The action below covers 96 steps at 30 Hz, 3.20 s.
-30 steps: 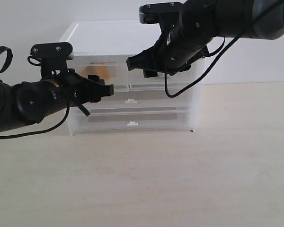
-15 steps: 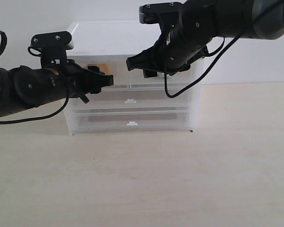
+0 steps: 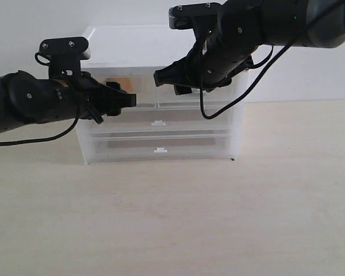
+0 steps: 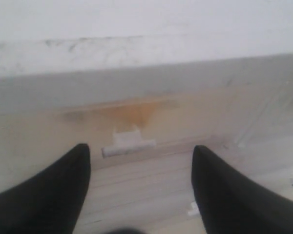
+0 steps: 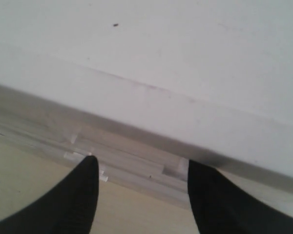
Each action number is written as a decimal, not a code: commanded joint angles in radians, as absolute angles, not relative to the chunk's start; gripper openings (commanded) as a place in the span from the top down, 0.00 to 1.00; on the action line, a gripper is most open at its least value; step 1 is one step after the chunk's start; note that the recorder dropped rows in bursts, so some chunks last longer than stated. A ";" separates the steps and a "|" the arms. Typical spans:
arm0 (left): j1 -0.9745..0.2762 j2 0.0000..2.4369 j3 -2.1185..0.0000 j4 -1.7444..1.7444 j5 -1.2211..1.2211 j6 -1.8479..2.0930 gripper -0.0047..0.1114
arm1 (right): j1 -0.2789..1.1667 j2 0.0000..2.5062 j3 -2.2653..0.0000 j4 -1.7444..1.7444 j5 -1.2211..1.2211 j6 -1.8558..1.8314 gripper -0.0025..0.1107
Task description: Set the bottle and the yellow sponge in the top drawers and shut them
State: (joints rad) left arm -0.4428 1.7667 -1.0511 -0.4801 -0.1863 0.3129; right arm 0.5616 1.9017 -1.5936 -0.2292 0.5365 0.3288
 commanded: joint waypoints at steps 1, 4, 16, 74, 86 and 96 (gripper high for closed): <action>-0.440 1.694 -1.016 -0.475 -0.147 0.324 0.47 | 0.555 1.894 -1.598 -0.260 0.498 0.296 0.54; -0.440 1.631 -0.955 -0.475 -0.175 0.322 0.47 | 0.555 1.894 -1.598 -0.260 0.502 0.289 0.54; -0.440 1.423 -0.690 -0.482 -0.215 0.302 0.72 | 0.557 1.835 -1.598 -0.256 0.590 0.289 0.54; -0.731 0.839 -0.344 -0.403 -0.166 0.104 0.93 | 0.557 0.800 -0.359 -0.212 -0.137 0.520 0.98; -0.731 0.839 -0.344 -0.403 -0.168 0.104 0.93 | 0.557 0.800 -0.359 -0.212 -0.137 0.520 0.98; -0.716 0.826 -0.344 -0.403 -0.168 0.104 0.93 | 0.557 0.800 -0.359 -0.212 -0.137 0.520 0.98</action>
